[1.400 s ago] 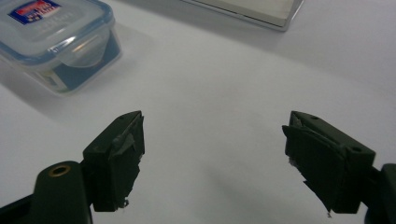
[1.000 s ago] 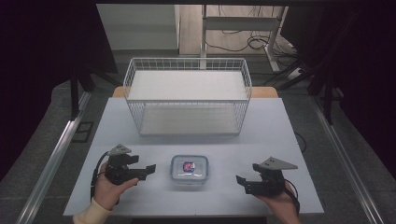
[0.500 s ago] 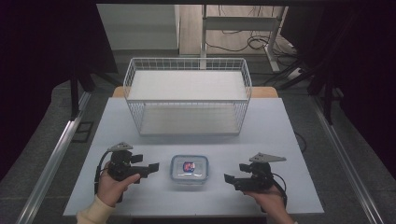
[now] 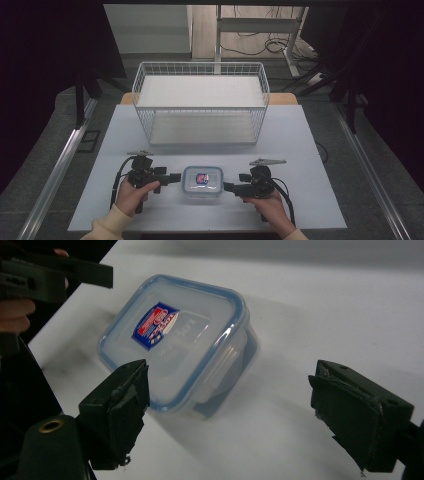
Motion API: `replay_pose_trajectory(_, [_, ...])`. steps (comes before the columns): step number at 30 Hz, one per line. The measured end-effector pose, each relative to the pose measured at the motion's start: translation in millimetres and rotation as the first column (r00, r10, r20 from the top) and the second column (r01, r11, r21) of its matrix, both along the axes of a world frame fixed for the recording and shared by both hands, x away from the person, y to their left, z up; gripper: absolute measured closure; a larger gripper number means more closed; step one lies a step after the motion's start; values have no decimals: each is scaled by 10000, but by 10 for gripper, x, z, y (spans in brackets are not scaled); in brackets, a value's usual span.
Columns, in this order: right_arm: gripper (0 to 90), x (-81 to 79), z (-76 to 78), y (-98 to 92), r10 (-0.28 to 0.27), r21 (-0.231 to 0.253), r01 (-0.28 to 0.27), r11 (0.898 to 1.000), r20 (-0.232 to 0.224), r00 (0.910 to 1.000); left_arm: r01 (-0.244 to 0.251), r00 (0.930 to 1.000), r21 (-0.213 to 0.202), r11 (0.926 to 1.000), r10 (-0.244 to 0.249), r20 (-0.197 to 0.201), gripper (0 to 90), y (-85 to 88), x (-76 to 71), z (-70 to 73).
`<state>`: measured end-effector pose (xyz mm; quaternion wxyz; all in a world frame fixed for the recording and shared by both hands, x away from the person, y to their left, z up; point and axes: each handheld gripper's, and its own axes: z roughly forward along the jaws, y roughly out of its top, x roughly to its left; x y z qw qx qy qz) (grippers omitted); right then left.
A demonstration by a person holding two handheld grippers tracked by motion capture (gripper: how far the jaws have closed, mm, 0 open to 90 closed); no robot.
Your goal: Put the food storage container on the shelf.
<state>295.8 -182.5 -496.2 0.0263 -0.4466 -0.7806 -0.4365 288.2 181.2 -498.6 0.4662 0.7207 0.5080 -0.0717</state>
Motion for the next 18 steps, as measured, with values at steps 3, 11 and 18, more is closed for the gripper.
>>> replay_pose_trajectory(3, [160,75,-46,58,-56,274,68,9996,-443,9990,122,9994,-281,9995,-131,-327,144,-41,71,-47])
replay_pose_trajectory(11, [165,156,-105,229,37,633,30,9980,-1055,9944,308,9931,-842,9960,-401,-1103,160,-151,123,-198])
replay_pose_trajectory(18, [177,165,-175,307,151,740,-45,9972,-1436,9895,612,9846,-1340,9891,-819,-1546,184,-222,148,-279])
